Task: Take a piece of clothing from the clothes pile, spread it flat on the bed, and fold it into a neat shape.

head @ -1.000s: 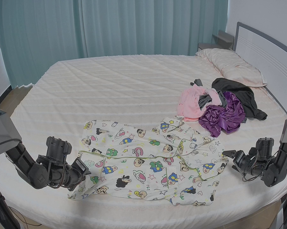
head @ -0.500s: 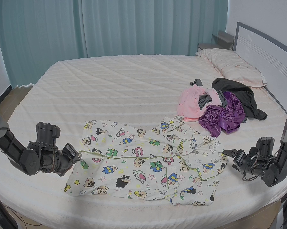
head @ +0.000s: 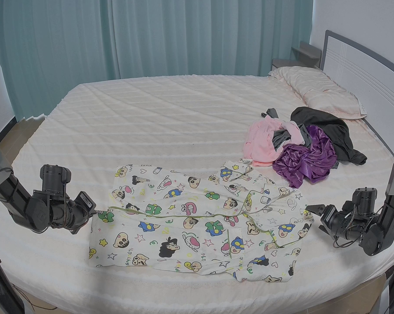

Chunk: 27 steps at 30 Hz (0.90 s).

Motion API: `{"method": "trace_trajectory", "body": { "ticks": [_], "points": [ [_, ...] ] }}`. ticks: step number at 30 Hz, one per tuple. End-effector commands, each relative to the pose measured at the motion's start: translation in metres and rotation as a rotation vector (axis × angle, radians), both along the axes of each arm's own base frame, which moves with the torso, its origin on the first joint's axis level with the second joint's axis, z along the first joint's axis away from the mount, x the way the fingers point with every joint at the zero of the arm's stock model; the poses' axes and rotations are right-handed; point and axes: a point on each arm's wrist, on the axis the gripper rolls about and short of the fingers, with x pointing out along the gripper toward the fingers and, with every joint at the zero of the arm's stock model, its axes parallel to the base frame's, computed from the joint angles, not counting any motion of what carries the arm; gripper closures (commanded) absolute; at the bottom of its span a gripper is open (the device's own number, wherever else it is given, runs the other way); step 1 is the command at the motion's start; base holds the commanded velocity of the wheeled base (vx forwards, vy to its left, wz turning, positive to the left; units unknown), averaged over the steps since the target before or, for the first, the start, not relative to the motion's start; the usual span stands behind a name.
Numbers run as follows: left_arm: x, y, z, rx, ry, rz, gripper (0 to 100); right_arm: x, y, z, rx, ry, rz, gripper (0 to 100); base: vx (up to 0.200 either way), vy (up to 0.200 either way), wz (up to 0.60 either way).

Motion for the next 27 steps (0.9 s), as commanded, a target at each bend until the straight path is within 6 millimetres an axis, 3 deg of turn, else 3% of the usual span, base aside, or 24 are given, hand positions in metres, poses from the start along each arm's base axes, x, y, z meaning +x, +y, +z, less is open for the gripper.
{"method": "trace_trajectory", "body": {
  "ticks": [1,10,11,19,22,24,27],
  "points": [
    [0.006,0.005,-0.01,0.005,0.004,0.01,100,0.0,0.0,0.0,0.0,0.001,0.0,0,0.0,0.0,0.0],
    [0.013,0.006,-0.031,0.034,0.048,-0.016,100,0.0,-0.001,0.001,-0.002,-0.002,-0.003,0,0.0,0.0,0.0],
    [0.014,0.007,-0.03,0.033,0.045,-0.014,0,0.0,-0.001,0.001,-0.002,-0.002,-0.005,0,0.0,0.0,0.0],
    [0.009,0.017,-0.02,0.0,0.009,-0.001,0,-0.004,0.0,0.0,-0.003,0.009,-0.001,0,0.0,0.0,0.0],
    [-0.018,0.028,-0.013,-0.064,0.019,-0.009,0,-0.005,0.0,0.0,-0.005,0.012,0.004,0,0.0,0.0,0.0],
    [-0.047,0.023,-0.008,-0.086,0.043,-0.019,0,-0.006,0.001,0.002,-0.006,0.005,0.01,0,0.0,0.0,0.0],
    [-0.07,0.01,0.005,-0.127,0.023,-0.02,0,-0.008,0.007,0.003,-0.002,0.005,0.031,0,0.0,0.0,0.0]
  ]
}}
